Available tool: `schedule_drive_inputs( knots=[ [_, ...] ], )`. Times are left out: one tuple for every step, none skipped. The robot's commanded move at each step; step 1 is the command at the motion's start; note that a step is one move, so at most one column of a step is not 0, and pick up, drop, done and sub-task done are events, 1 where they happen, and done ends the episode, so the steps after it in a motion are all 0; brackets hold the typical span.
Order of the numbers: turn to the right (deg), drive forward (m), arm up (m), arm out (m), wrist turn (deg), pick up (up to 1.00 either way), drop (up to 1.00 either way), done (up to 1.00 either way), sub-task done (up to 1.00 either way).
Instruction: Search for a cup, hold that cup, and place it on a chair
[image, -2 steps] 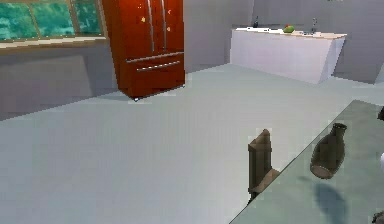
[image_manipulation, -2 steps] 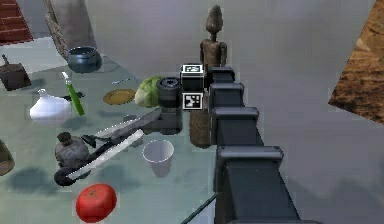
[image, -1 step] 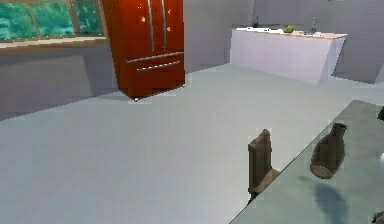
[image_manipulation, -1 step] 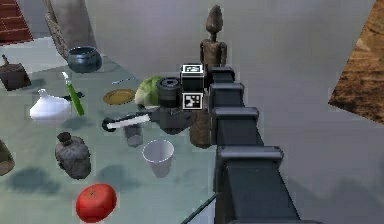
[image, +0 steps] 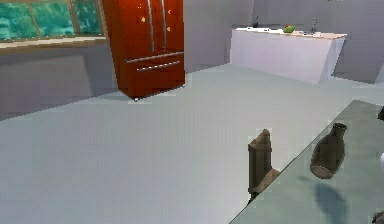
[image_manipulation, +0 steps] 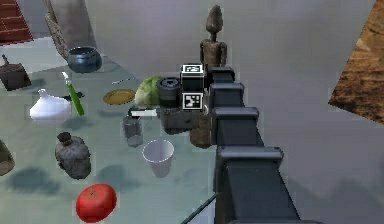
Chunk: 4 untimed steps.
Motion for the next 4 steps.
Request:
schedule_drive_inputs(
  knots=[
    [0.0,0.00,-0.20,0.00,0.0,0.00,0.00,0.00,0.00],
    [0.0,0.00,0.00,0.00,0.0,1.00,0.00,0.00,0.00],
    [0.0,0.00,0.10,0.00,0.0,0.00,0.00,0.00,0.00],
    [0.0,0.00,0.10,0.00,0.0,0.00,0.00,0.00,0.00]
  ],
)
